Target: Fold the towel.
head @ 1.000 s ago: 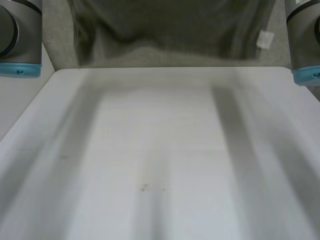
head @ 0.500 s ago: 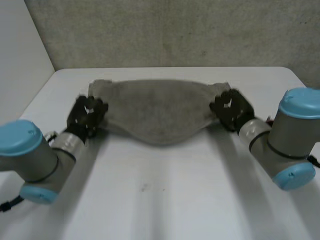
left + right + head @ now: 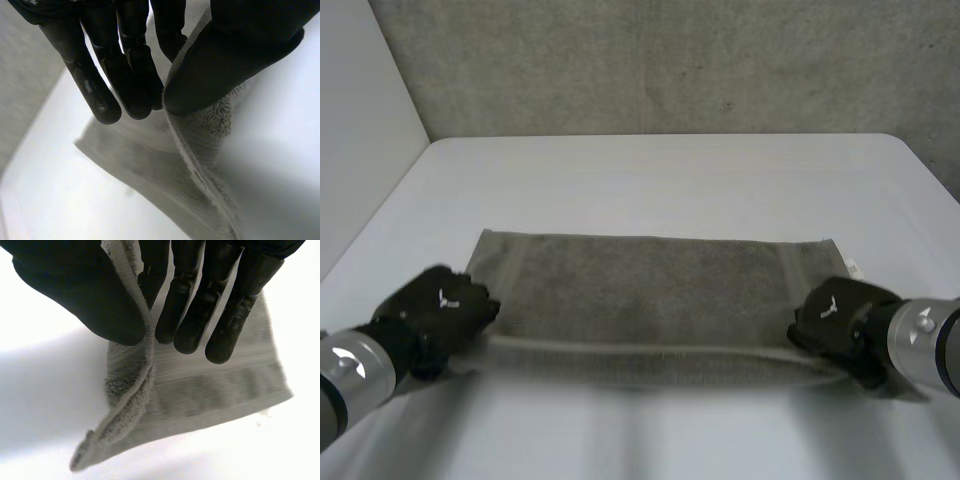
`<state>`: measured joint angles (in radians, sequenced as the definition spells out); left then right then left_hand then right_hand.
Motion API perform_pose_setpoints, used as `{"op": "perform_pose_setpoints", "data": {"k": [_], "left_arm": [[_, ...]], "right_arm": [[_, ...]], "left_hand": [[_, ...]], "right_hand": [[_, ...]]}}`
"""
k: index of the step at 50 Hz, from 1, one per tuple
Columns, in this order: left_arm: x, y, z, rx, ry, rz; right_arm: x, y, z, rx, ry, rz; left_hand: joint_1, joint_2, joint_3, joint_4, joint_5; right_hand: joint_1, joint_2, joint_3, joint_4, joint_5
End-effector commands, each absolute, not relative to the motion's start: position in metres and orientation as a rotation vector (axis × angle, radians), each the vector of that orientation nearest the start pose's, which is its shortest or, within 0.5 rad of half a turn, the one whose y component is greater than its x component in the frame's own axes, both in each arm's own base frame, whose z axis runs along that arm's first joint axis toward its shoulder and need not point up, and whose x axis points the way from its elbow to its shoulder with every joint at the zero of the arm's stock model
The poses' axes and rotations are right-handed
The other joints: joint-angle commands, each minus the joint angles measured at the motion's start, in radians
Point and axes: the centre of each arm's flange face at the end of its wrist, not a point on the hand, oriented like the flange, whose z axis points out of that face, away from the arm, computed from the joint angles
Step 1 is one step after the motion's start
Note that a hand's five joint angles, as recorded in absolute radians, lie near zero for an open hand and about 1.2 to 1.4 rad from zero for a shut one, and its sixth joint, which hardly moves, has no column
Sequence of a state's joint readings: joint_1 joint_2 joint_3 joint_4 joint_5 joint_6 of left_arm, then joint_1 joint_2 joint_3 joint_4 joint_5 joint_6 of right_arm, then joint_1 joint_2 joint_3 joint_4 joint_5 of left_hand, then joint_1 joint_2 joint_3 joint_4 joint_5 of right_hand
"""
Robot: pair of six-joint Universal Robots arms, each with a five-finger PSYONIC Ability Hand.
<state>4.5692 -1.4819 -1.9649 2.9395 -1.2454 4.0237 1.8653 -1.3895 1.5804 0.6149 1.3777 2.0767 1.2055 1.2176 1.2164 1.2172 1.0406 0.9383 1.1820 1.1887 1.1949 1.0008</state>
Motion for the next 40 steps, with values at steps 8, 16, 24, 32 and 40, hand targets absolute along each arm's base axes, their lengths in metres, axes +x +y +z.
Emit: {"op": "perform_pose_setpoints", "data": {"k": [8, 16, 24, 32, 40], "left_arm": [[-0.244, -0.293, 0.167, 1.435, 1.956, -1.763], [-0.271, -0.34, 0.152, 1.336, 1.815, -1.881], [-0.282, -0.371, 0.141, 1.243, 1.692, -1.968], [-0.289, -0.375, 0.129, 1.251, 1.691, -1.97], [-0.293, -0.371, 0.139, 1.249, 1.67, -1.998]], "right_arm": [[0.245, -0.296, 0.17, -1.897, 2.358, -1.611], [0.261, -0.339, 0.15, -1.832, 2.275, -1.97], [0.275, -0.363, 0.142, -1.758, 2.086, -2.241], [0.28, -0.372, 0.136, -1.714, 2.036, -2.302], [0.278, -0.378, 0.156, -1.615, 2.052, -2.406]], "left_hand": [[0.191, 0.179, 0.18, 0.179, 0.181], [0.191, 0.179, 0.18, 0.179, 0.181], [0.191, 0.179, 0.18, 0.179, 0.181], [0.191, 0.179, 0.18, 0.179, 0.181], [-1.031, -1.043, -1.042, -1.043, -1.041]], "right_hand": [[0.458, 0.214, 0.208, 0.201, 0.221], [0.458, 0.214, 0.208, 0.201, 0.221], [0.458, 0.214, 0.208, 0.201, 0.221], [0.145, -0.099, -0.106, -0.112, -0.092], [-0.764, -1.007, -1.014, -1.02, -1.001]]}}
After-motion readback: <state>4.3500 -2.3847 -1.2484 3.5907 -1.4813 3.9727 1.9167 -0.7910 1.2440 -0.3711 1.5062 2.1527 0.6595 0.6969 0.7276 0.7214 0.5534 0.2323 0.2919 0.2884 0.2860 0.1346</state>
